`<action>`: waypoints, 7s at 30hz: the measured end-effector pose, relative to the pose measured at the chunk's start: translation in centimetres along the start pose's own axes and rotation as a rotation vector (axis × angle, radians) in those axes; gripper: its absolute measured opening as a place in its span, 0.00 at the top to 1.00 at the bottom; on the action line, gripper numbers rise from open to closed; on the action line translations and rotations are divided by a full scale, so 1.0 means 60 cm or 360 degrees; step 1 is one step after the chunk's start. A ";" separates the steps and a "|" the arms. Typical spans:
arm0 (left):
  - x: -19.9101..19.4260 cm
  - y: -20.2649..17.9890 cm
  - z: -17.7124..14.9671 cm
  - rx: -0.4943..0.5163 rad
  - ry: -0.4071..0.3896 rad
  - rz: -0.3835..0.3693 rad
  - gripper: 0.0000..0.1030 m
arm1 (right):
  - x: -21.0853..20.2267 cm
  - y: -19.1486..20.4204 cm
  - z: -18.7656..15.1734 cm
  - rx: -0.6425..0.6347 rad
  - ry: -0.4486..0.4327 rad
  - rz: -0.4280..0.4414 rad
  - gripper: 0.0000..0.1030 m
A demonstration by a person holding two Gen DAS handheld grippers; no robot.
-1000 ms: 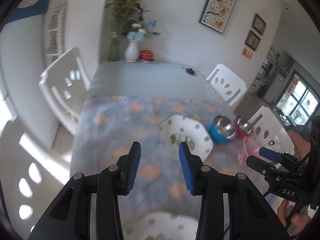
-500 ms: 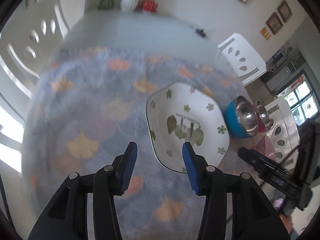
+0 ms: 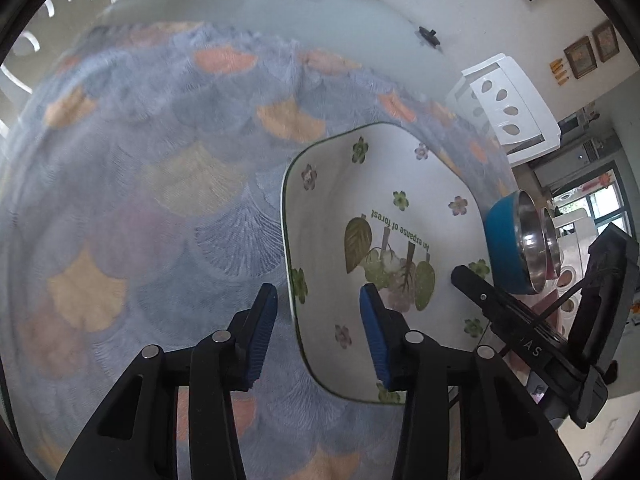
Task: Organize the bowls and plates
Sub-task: 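Move both grippers to the second hexagonal tree-print plate and grasp its rim, then lift the second hexagonal plate off the cloth with both grippers, then carry the hexagonal plate over the plate stack and lower it on top, then open both grippers and lift them off the plate stack, then move both grippers to the pink cartoon-print bowl and grasp its rim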
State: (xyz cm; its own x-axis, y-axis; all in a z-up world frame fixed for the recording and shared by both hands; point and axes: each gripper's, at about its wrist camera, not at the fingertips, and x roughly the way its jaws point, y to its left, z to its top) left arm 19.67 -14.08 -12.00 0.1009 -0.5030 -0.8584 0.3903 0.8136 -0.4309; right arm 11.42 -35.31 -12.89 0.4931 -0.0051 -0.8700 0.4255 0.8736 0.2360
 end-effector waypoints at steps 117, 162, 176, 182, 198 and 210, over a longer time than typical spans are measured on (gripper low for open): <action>-0.324 0.161 -0.505 0.0051 -0.0428 0.0095 0.75 | -0.268 0.252 -0.482 -0.0513 0.0070 0.0033 0.71; -0.423 -0.202 -0.361 0.0549 -0.0723 -0.0021 0.73 | -0.534 0.032 -0.316 -0.0010 -0.0387 0.0158 0.43; -0.286 -0.420 -0.262 0.0556 -0.0709 -0.0049 0.62 | -0.534 -0.171 -0.170 -0.0122 -0.0399 -0.0060 0.37; -0.174 -0.439 -0.219 0.0385 -0.0545 -0.0047 0.62 | -0.449 -0.257 -0.129 -0.0092 -0.0234 -0.0038 0.37; 0.046 -0.426 -0.165 0.0194 -0.0120 -0.0027 0.62 | -0.253 -0.364 -0.083 -0.0006 0.0092 -0.0055 0.37; 0.116 -0.431 -0.153 0.0225 -0.0023 -0.0037 0.65 | -0.196 -0.371 -0.076 -0.0057 0.0145 -0.0017 0.44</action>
State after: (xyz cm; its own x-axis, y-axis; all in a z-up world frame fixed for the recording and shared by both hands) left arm 1.90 -35.95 -9.37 0.1029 -0.5260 -0.8442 0.5173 0.7532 -0.4062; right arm -7.29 -52.51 -9.90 0.4170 0.0279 -0.9085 0.4024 0.8906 0.2121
